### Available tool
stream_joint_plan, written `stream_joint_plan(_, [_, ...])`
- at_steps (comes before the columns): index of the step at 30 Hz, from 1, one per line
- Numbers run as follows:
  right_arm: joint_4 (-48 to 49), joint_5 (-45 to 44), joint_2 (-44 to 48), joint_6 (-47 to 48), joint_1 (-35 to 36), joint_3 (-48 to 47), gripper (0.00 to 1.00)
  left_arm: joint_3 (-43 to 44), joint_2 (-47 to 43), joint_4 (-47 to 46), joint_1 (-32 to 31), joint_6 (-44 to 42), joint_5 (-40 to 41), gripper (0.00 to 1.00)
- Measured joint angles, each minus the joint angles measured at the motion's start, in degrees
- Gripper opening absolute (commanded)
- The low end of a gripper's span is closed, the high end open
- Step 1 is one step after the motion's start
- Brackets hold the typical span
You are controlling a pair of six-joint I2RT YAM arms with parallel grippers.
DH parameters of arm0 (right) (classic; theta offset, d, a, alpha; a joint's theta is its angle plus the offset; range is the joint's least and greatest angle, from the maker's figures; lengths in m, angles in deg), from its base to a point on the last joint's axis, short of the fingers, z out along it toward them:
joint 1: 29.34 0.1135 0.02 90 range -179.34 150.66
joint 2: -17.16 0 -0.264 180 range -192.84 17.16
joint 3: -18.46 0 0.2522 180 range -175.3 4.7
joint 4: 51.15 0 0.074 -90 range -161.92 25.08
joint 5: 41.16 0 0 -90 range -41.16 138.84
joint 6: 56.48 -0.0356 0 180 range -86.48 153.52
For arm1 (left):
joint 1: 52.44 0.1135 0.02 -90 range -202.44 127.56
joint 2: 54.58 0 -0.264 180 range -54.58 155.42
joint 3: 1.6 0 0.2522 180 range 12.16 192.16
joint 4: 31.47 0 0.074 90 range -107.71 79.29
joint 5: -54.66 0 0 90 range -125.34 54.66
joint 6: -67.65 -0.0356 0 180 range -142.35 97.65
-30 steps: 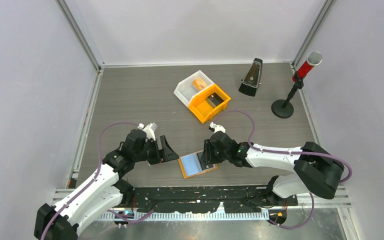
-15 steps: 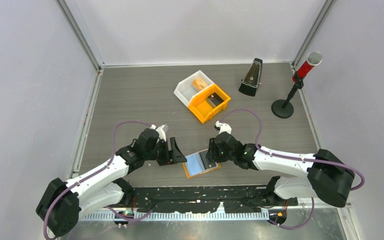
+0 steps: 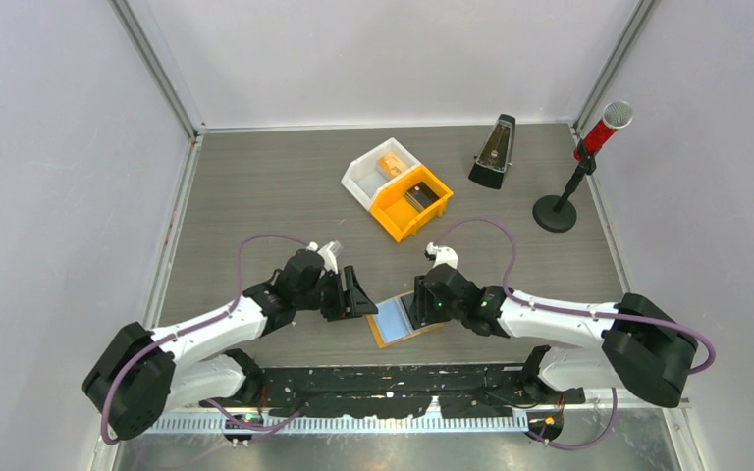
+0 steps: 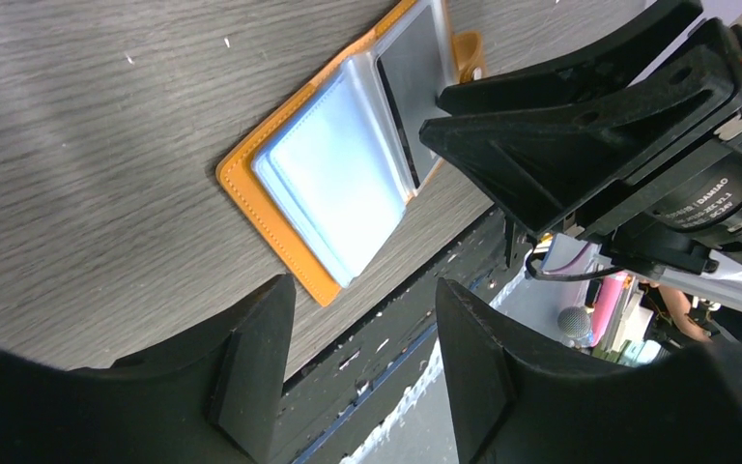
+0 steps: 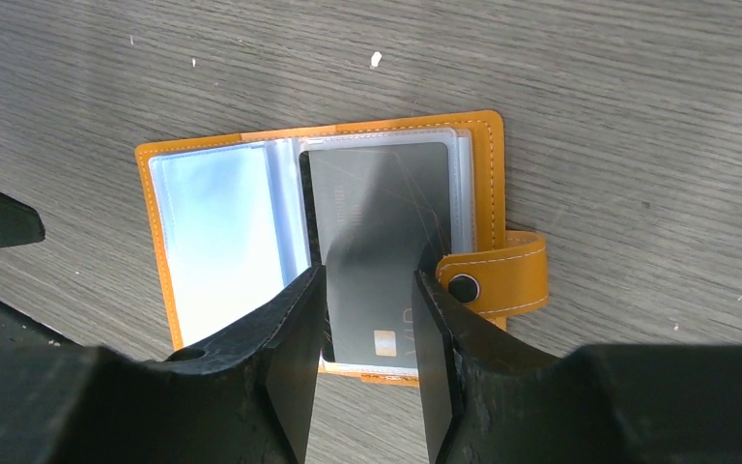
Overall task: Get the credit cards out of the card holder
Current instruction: Remove the credit card from the card holder.
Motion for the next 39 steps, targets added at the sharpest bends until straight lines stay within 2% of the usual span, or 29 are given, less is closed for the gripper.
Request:
stream_joint_plan(8, [-1.7, -3.2, 5.1, 2.1, 0.0, 0.1, 0.48, 2.1, 1.4, -1.4, -2.1, -0.3, 0.5, 0.54])
stream_joint_plan(13, [-2.4, -6.6, 5.9, 3.7, 0.0, 0.5, 0.48, 5.1, 8.7, -7.5, -4.3, 0.1, -2.0, 0.46])
stream_joint_plan(20, [-2.0, -6.6, 5.5, 4.2, 0.0, 2.4, 0.48, 3.9, 17.2, -13.4, -4.5, 1.7, -3.5, 0.44])
stream_joint_plan(30, [7.0, -1.0, 7.0, 2.5, -2.3, 8.6, 0.43, 0.3, 15.8, -12.5, -4.5, 0.5, 0.0, 0.42])
stream_joint_plan(39, [8.5, 1.7, 12.0, -6.8, -2.3, 13.0, 0.32, 0.4, 6.2, -2.2, -4.5, -1.7, 6.4, 0.43])
